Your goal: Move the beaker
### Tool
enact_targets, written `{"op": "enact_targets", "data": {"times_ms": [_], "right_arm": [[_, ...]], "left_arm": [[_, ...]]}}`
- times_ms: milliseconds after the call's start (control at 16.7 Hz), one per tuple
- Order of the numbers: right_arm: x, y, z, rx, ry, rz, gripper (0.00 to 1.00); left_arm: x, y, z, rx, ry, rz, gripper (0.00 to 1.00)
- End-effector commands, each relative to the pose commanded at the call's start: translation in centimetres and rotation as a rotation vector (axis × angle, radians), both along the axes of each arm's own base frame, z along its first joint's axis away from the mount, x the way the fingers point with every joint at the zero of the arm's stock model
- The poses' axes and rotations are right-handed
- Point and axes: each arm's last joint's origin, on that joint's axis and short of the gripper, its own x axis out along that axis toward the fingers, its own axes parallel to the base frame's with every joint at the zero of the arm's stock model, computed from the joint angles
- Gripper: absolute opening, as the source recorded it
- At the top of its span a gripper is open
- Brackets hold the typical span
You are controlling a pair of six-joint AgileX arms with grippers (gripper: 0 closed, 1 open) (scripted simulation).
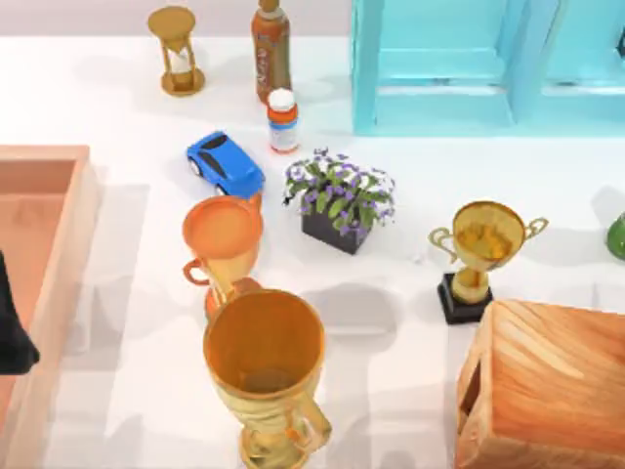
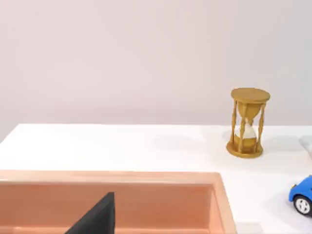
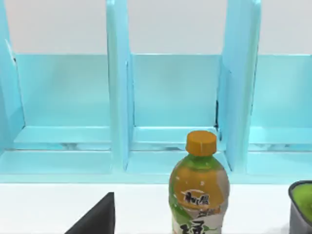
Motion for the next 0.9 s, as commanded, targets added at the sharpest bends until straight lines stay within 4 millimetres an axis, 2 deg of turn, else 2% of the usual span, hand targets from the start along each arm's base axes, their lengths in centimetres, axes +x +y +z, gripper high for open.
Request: {"op": "enact_targets", "data": {"times_ms": [240, 540, 720, 900], "right_arm": [[0.0, 0.0, 0.5, -0.003, 0.03, -0.005, 1.0], [0.8, -0.2, 4.5, -0.018, 0.271, -0.019, 1.0], [2.8, -0.3, 7.0, -0.022, 0.53, -0.023, 1.0], [6.1, -0.6, 8.3, -0.018, 0.841, -0.024, 1.0]], "left_arm": [[0.0, 0.0, 0.0, 0.0, 0.0, 0.0, 1.0], [0.0, 0.0, 0.0, 0.0, 0.0, 0.0, 1.0], [0.0, 0.0, 0.0, 0.0, 0.0, 0.0, 1.0], [0.0, 0.0, 0.0, 0.0, 0.0, 0.0, 1.0]]}}
